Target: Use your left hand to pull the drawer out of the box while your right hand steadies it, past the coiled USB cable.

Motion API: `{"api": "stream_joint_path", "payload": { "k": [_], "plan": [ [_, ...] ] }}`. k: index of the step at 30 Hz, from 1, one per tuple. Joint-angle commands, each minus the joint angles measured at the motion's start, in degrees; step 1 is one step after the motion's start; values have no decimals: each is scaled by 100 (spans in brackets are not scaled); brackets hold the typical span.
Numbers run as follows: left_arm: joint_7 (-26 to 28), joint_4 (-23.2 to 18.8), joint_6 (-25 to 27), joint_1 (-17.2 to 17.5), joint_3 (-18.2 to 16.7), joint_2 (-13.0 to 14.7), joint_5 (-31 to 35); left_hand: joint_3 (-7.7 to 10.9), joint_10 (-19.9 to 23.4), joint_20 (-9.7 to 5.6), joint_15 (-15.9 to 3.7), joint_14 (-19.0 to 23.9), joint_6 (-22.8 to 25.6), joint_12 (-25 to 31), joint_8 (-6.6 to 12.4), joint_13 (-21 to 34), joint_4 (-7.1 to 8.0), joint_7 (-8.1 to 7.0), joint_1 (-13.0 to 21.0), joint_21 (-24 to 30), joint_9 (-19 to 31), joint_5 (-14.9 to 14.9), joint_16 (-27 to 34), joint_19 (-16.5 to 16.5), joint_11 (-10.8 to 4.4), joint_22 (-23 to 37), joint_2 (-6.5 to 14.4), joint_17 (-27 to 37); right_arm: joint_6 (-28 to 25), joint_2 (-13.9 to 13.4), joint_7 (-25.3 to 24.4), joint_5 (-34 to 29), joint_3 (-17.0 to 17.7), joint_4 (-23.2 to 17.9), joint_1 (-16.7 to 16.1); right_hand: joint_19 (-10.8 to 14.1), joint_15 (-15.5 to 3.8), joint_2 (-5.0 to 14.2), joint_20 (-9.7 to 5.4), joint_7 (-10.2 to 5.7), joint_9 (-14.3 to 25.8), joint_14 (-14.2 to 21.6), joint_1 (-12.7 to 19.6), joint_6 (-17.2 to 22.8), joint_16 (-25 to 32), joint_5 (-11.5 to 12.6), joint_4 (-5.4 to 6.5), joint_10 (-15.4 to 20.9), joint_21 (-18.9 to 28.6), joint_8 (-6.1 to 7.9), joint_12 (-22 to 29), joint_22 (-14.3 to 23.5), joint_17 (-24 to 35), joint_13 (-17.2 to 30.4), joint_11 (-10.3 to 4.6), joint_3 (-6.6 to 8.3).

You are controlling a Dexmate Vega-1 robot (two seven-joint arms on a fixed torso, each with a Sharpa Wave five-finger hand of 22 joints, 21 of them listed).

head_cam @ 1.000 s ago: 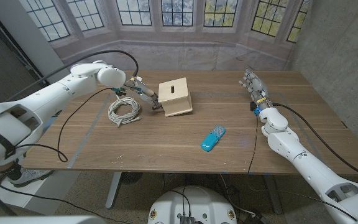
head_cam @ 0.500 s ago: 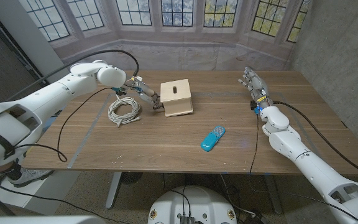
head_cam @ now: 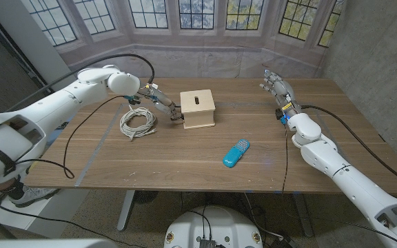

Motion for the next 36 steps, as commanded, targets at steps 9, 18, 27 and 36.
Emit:
{"api": "stream_joint_path", "payload": {
  "k": [9, 18, 27, 36],
  "plan": [
    [-232, -435, 184, 131, -144, 179, 69, 27, 195, -9, -26, 143, 112, 36, -12, 31, 80, 3, -93, 33, 27, -34, 63, -8, 26, 8, -7, -2, 2, -61, -50, -104, 26, -245, -129, -6, -130, -1, 8, 30, 18, -14, 61, 11, 18, 7, -11, 23, 20, 19, 12, 7, 7, 23, 21, -15],
    [-268, -540, 205, 194, -207, 230, 76, 38, 247, -22, -33, 184, 136, 33, -16, 35, 105, 19, -126, 34, 29, -40, 61, -10, 13, 7, -14, -1, 33, -97, 14, -186, -11, -336, -120, -8, -128, 0, 9, 22, 18, -16, 65, 7, 19, 7, -12, 9, 20, 16, 6, 7, 7, 23, -6, -19],
    [-304, -640, 260, 268, -268, 274, 63, 49, 285, -29, -38, 215, 146, 28, -23, 39, 121, 24, -150, 33, 29, -44, 57, -14, 19, 7, -17, -1, -533, -438, -57, -716, -208, -947, -101, -35, -131, -6, 17, 7, 18, -33, 42, 39, 17, 2, 3, 54, 12, 27, 23, 7, 11, 23, -26, -37],
    [-320, -683, 275, 317, -292, 288, 71, 64, 326, -32, -37, 237, 157, 21, -30, 42, 132, 36, -171, 32, 30, -48, 48, -19, -7, 6, -20, -3, -489, -442, -17, -852, -282, -1058, -129, -40, -116, -5, 31, 7, 18, -27, 26, 71, 23, 1, 14, 83, 13, 37, 31, 7, 13, 23, -34, -49]
  ]
}}
